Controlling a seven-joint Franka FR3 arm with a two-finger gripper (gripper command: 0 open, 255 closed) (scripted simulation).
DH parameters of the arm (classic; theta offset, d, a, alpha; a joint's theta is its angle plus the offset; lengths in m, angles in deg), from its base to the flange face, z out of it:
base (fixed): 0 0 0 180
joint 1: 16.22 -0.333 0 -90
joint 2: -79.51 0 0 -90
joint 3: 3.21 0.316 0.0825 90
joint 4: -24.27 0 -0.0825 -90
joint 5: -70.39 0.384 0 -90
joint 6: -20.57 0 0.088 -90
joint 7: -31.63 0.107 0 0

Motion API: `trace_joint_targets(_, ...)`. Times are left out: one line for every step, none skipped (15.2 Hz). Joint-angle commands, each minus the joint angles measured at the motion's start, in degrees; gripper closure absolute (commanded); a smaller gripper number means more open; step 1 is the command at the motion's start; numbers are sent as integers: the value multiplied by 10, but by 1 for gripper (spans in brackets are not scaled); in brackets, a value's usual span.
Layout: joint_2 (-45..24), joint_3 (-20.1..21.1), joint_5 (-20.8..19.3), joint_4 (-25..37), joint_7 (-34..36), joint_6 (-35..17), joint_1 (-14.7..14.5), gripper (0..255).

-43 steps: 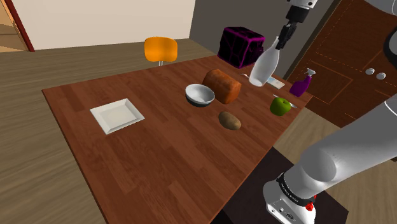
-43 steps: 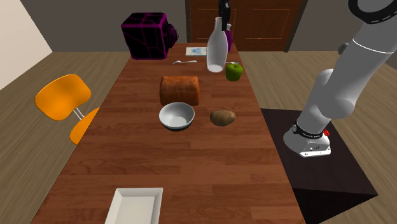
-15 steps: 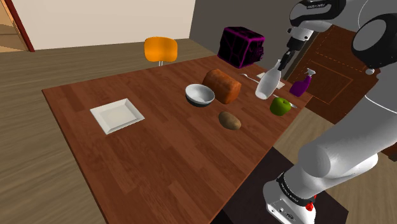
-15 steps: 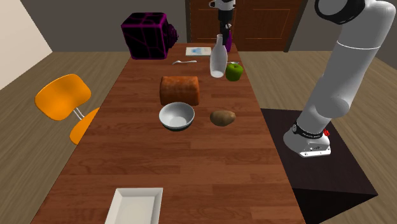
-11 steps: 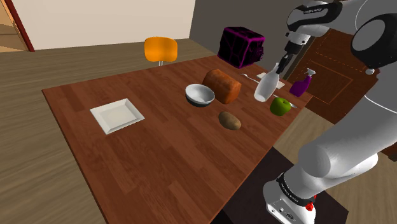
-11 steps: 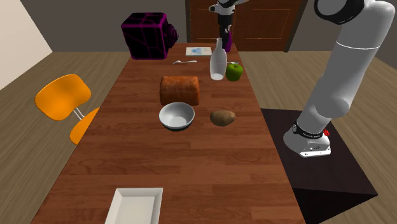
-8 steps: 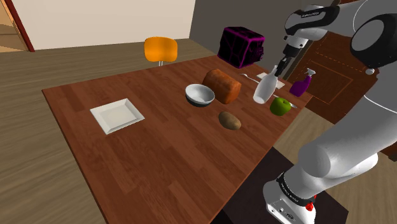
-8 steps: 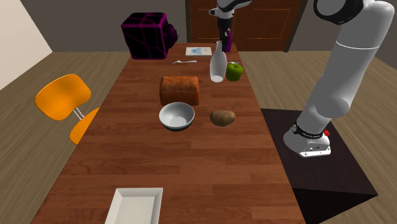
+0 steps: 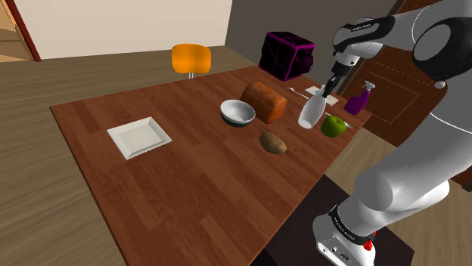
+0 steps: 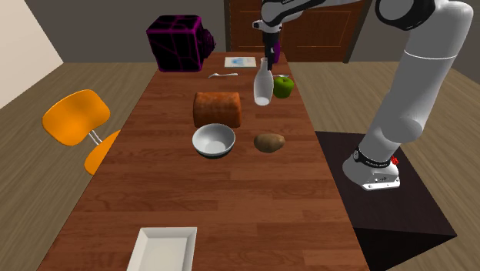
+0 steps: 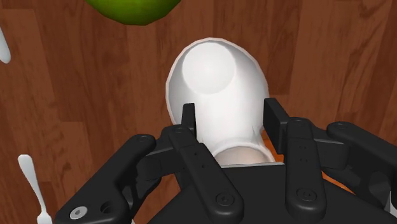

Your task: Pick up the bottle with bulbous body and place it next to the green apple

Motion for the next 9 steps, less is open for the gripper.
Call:
trace_joint_targets(-1,0,0,-3,0,-4,0,255)
trace_joint_targets(-1,0,0,-3,0,-4,0,255)
trace_joint_targets(-1,0,0,-3,0,-4,0,255)
trace_joint_targets(-1,0,0,-3,0,-4,0,255)
trace_joint_targets(-1,0,0,-3,0,-4,0,255)
trace_joint_targets(-1,0,0,-3,0,-4,0,255)
trace_joint_targets(-1,0,0,-3,0,-4,0,255)
trace_joint_targets(-1,0,0,-3,0,-4,0,0)
trace_joint_targets(-1,0,0,-3,0,-4,0,0)
